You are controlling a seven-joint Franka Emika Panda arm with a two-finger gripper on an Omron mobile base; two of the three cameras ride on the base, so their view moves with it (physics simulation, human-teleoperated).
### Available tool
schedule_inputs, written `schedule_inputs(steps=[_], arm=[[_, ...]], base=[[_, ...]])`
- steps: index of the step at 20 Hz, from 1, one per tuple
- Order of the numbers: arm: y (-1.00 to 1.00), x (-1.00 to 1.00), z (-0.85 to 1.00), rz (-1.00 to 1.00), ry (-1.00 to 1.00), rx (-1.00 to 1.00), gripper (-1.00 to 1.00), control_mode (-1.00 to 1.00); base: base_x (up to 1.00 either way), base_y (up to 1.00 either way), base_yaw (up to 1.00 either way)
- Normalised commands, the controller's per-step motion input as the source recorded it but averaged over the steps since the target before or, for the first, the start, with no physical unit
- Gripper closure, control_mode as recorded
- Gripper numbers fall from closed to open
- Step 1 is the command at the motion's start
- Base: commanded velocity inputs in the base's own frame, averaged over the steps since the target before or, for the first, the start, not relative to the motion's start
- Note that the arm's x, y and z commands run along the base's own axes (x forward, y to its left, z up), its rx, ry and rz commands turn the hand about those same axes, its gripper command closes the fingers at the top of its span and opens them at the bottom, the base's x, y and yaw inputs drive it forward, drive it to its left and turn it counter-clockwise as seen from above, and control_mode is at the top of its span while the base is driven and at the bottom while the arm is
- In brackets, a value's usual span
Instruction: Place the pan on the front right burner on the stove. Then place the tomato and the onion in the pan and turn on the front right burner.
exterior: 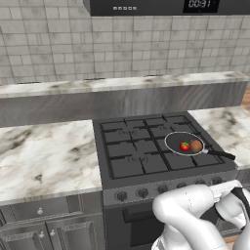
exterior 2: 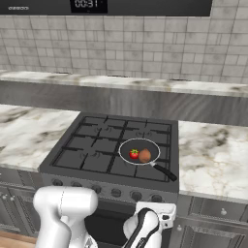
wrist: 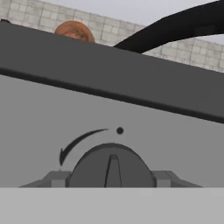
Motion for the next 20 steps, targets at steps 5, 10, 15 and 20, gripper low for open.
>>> schedule_inputs(steps=[5, 10, 15, 20], arm=[[-0.03, 0.00, 0.00, -0.01, 0.00, -0.23, 1.00, -1.00], [-0.09, 0.00, 0.00, -0.03, 0.00, -0.21, 1.00, -1.00], [-0.09, -0.02, 0.00, -0.05, 0.01, -0.19, 1.00, -1.00], [-0.09, -0.07, 0.00, -0.06, 0.00, -0.18, 1.00, -1.00]], base=[[0.00, 0.00, 0.00], [0.00, 0.00, 0.00], [0.00, 0.00, 0.00], [0.00, 0.00, 0.00]])
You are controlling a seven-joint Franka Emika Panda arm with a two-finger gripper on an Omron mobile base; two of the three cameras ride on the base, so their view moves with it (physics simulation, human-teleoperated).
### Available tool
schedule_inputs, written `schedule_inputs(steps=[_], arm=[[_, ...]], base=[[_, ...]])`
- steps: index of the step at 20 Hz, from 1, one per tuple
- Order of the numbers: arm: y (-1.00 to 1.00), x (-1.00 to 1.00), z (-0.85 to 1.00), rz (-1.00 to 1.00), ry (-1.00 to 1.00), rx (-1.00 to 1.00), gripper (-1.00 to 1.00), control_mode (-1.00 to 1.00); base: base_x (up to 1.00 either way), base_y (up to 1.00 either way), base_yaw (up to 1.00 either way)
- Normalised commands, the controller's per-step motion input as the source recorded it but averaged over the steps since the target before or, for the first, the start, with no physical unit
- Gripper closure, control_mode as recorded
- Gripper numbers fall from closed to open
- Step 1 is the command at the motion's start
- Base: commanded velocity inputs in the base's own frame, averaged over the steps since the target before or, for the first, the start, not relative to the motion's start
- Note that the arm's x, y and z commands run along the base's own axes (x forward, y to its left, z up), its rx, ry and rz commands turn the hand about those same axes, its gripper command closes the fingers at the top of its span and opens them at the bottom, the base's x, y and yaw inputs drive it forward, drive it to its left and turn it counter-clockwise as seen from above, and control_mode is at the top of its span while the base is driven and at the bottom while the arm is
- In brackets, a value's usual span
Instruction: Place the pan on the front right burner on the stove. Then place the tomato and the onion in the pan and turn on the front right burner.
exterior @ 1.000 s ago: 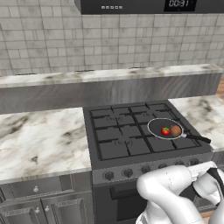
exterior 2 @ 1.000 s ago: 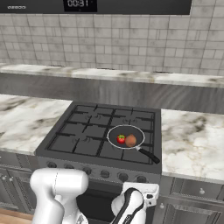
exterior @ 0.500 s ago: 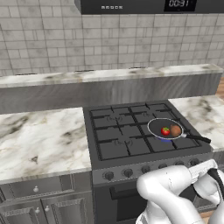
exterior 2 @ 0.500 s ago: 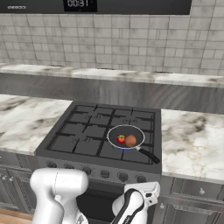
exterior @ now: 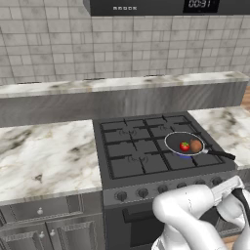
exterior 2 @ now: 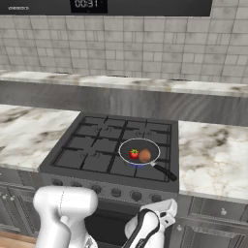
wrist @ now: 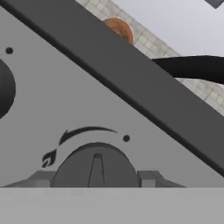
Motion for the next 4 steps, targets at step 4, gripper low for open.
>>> schedule_inputs(steps=[4], arm=[[-0.09, -0.09, 0.00, -0.06, 0.00, -0.16, 1.00, -1.00]], base=[[0.00, 0.00, 0.00]])
